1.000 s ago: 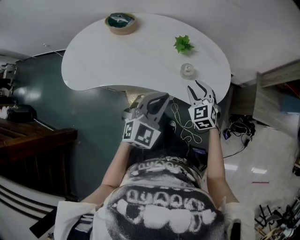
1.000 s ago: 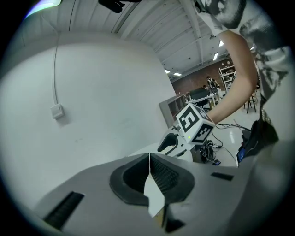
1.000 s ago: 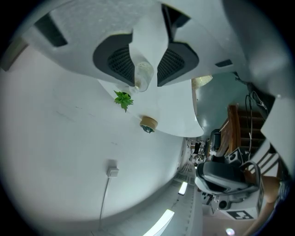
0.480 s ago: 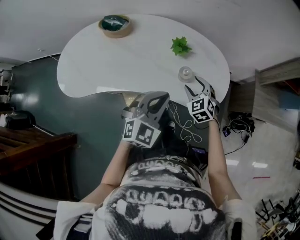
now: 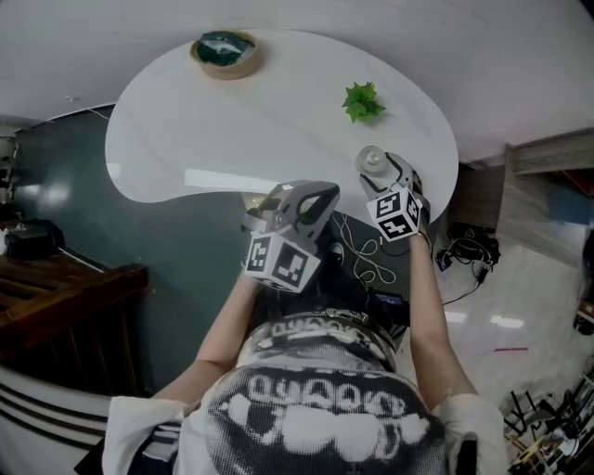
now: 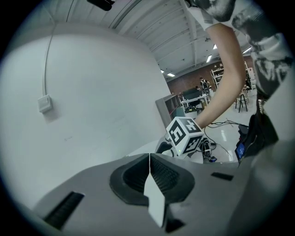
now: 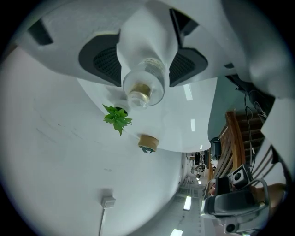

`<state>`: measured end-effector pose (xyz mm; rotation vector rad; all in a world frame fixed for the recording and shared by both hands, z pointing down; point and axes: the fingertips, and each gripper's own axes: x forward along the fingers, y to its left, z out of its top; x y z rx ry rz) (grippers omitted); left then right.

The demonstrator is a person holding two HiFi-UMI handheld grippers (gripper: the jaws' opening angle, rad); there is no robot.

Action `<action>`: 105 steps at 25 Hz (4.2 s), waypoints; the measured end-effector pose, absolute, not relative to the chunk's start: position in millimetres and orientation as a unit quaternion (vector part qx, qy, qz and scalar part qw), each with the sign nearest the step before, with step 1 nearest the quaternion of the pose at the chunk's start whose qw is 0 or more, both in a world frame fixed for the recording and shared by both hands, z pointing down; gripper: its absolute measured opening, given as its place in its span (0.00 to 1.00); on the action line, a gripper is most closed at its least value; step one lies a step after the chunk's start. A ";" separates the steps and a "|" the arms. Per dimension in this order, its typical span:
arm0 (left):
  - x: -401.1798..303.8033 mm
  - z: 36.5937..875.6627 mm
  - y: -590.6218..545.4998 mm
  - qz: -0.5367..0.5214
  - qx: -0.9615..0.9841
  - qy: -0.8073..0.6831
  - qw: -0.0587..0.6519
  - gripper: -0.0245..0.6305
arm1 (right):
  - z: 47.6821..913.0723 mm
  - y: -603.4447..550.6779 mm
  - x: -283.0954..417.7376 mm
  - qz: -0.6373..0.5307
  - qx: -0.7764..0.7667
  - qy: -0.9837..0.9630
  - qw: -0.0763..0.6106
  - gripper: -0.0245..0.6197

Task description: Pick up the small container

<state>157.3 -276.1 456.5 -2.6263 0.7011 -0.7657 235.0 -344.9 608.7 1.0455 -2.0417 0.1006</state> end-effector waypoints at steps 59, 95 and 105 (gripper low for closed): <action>134.1 474.0 -279.7 -0.288 -0.914 0.249 0.139 0.04 | 553.8 -320.4 213.6 0.101 0.421 -0.837 0.334 0.56; 119.8 472.5 -143.2 -0.296 -0.893 0.308 0.139 0.04 | 519.1 -167.0 193.7 0.037 0.375 -0.867 0.327 0.56; 121.3 471.6 -136.8 -0.294 -0.893 0.312 0.140 0.04 | 510.8 -143.1 183.6 0.030 0.359 -0.873 0.330 0.56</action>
